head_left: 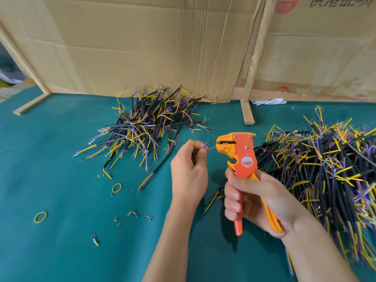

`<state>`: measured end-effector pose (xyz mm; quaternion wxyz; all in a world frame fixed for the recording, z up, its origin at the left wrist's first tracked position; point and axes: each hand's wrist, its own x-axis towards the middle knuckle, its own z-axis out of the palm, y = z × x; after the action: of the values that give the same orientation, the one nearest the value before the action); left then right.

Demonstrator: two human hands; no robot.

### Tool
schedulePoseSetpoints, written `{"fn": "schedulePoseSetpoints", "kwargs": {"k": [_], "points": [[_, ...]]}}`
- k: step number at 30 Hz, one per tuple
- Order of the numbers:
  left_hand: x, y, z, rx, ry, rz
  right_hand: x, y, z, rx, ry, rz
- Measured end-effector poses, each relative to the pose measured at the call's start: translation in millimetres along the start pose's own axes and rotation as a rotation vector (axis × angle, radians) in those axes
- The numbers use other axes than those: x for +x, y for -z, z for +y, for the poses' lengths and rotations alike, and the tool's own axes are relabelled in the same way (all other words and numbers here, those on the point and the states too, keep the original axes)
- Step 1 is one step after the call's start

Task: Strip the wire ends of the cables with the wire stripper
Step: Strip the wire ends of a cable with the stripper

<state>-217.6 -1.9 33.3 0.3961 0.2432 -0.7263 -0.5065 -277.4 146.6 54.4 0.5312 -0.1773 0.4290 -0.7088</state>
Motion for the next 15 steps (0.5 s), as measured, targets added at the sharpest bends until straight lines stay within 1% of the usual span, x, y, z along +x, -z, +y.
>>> {"fn": "schedulePoseSetpoints", "kwargs": {"k": [3,6,8,10,12,15], "points": [[0,0,-1,-0.002,0.009,0.006,4,-7,4,0.003,0.012,0.086],[1,0,-1,-0.066,0.044,-0.001,7,-13,9,0.007,0.069,0.118],[1,-1,1,-0.122,0.064,-0.038,9,-15,10,0.02,0.125,0.135],[-1,-2,2,-0.155,0.098,-0.113,8,-16,8,0.044,0.174,0.146],[-2,-3,1,-0.118,0.118,-0.186,7,-17,6,0.063,0.207,0.168],[-3,0,-1,0.017,0.069,-0.236,5,-16,3,0.06,0.232,0.207]]}}
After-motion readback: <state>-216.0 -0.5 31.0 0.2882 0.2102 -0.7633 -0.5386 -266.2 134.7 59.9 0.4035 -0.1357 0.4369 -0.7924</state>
